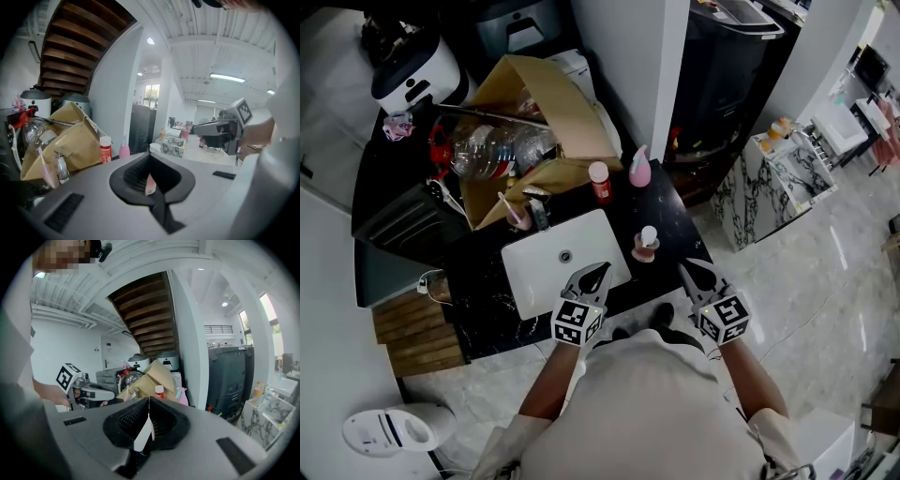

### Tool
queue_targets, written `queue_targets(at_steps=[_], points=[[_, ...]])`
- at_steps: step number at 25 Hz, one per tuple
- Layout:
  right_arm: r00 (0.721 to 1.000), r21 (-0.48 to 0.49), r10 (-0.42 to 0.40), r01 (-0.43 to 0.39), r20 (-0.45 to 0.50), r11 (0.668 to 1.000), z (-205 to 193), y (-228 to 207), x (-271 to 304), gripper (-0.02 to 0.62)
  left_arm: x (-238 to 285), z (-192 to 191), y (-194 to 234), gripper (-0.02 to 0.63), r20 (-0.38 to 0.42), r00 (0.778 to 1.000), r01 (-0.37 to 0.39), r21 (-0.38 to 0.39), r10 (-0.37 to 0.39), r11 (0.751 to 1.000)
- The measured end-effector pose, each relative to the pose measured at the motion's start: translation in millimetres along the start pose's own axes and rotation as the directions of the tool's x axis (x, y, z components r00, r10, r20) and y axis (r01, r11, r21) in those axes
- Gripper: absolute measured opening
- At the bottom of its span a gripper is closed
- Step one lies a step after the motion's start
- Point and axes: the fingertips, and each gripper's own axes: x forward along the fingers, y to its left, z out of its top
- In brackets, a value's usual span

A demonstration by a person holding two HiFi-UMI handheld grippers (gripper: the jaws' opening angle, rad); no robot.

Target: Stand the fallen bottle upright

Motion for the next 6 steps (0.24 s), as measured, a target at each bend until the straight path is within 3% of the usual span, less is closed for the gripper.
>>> queue_targets(at_steps=[6], points=[[1.0,-0.001,0.004,-0.004,0.001,1.0,0.0,-0.1,3.6,0.032,1.4,-0.1,5.4,0.006,0.001,1.0,-0.006,-0.005,0.006,1.0]])
